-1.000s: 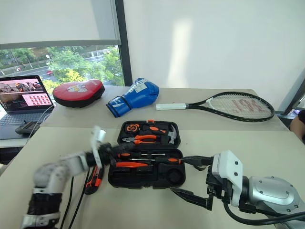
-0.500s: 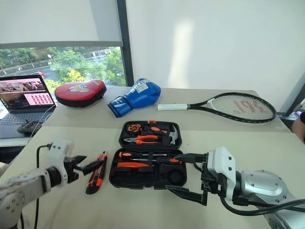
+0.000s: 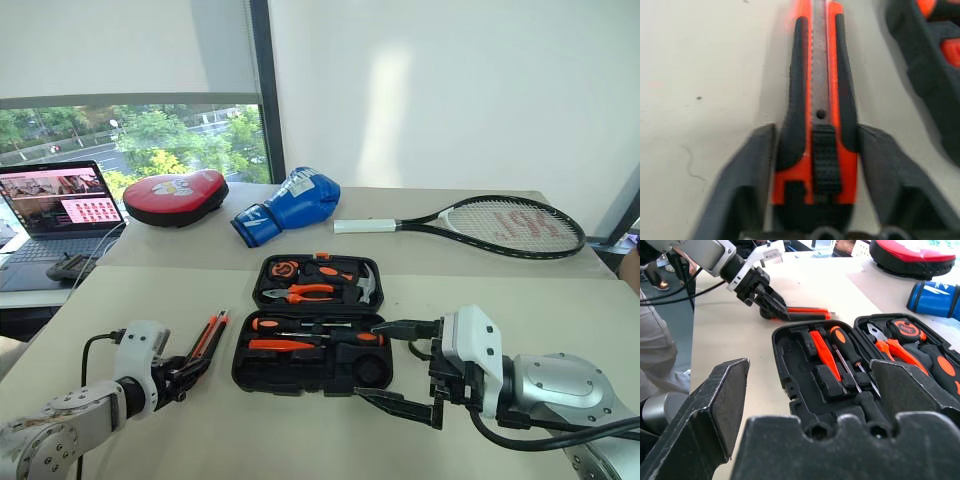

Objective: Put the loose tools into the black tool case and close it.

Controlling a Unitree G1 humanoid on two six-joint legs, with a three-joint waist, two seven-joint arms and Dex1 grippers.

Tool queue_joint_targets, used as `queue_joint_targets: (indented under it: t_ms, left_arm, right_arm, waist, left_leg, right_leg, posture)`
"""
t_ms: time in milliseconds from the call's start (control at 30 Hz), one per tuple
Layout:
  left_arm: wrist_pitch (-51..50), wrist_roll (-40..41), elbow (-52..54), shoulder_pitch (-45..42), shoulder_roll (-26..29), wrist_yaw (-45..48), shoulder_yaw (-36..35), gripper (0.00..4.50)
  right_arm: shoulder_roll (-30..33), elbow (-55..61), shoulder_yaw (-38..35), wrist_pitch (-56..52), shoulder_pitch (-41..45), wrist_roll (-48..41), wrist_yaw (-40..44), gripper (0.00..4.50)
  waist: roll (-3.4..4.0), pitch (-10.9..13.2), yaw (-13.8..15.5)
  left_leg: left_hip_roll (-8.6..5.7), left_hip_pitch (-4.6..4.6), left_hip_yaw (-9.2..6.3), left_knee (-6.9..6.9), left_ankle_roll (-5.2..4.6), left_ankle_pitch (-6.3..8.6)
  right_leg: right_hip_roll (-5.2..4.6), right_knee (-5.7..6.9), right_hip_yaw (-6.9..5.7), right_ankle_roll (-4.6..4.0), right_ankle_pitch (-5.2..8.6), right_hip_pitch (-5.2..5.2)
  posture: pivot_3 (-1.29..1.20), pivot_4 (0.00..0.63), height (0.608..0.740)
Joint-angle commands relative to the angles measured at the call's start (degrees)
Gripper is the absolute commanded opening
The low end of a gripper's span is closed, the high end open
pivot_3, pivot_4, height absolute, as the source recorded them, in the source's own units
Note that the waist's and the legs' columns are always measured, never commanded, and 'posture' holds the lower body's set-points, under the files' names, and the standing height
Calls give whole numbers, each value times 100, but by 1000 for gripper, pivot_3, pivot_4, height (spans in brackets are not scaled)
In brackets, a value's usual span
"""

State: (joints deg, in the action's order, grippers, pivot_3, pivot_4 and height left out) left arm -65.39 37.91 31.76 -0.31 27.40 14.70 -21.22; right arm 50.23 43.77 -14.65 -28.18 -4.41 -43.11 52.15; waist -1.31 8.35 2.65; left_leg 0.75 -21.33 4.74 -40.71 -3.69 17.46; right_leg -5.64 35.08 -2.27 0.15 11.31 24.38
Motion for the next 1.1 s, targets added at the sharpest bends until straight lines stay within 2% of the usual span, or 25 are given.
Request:
queue_joint_targets:
  t_ms: [33, 133, 200, 400, 600, 767, 1100]
  left_arm:
    - [685, 773, 81, -1013, 365, 1265, -54, 1782]
    - [1051, 663, -207, -1650, 1144, 2819, 987, 1782]
    - [1659, 120, -660, -2139, 1530, 3736, 1927, 1782]
    - [3444, -1512, -2068, -3094, 1836, 5430, 3915, 1782]
    - [3979, -2179, -2493, -3071, 1898, 5839, 4397, 1782]
    - [4209, -2464, -2667, -2994, 1815, 5858, 4397, 1782]
    - [5267, -3002, -3369, -2923, 1876, 6104, 4453, 1782]
  right_arm:
    - [-43, 269, -211, 18, -69, -96, -176, 4500]
    - [-85, 311, -227, 33, -136, -95, -283, 4500]
    - [-96, 322, -238, 39, -177, -69, -343, 4500]
    - [-48, 564, -445, -27, -477, -101, -485, 4500]
    - [-110, 925, -801, -84, -1056, -120, -691, 4500]
    - [-154, 1049, -768, -74, -1172, -115, -866, 4500]
    - [-47, 910, -846, -35, -1124, -127, -755, 4500]
  waist:
    - [-22, 11, 28]
    - [-32, 16, 8]
    - [-1, 4, -25]
    - [-10, 13, -94]
    - [-11, 14, -101]
    - [-11, 14, -104]
    - [-8, 12, -107]
  left_leg:
    - [0, -9, -4, -4, 2, -2]
    - [-2, -33, -4, -13, 5, -4]
    - [-7, -25, 18, -8, 3, -3]
    - [-30, -26, 41, -5, -16, 7]
    - [-30, -86, 29, -17, -13, 4]
    - [-31, -85, 29, -25, -47, 23]
    - [-25, -61, 30, -29, -46, 15]
  right_leg:
    - [1, 0, -3, -3, -2, 6]
    - [25, -4, -11, -6, -5, 18]
    - [37, -8, -10, -6, -4, 17]
    - [45, -16, 3, 18, 3, 19]
    - [46, -8, 1, 67, -16, 69]
    - [44, -8, 4, 74, -16, 65]
    - [47, 1, 7, 73, -19, 51]
  posture:
    - [0, 150, 740]
    - [0, 150, 740]
    - [0, 150, 740]
    - [0, 150, 740]
    - [0, 150, 740]
    - [0, 150, 740]
    - [0, 150, 740]
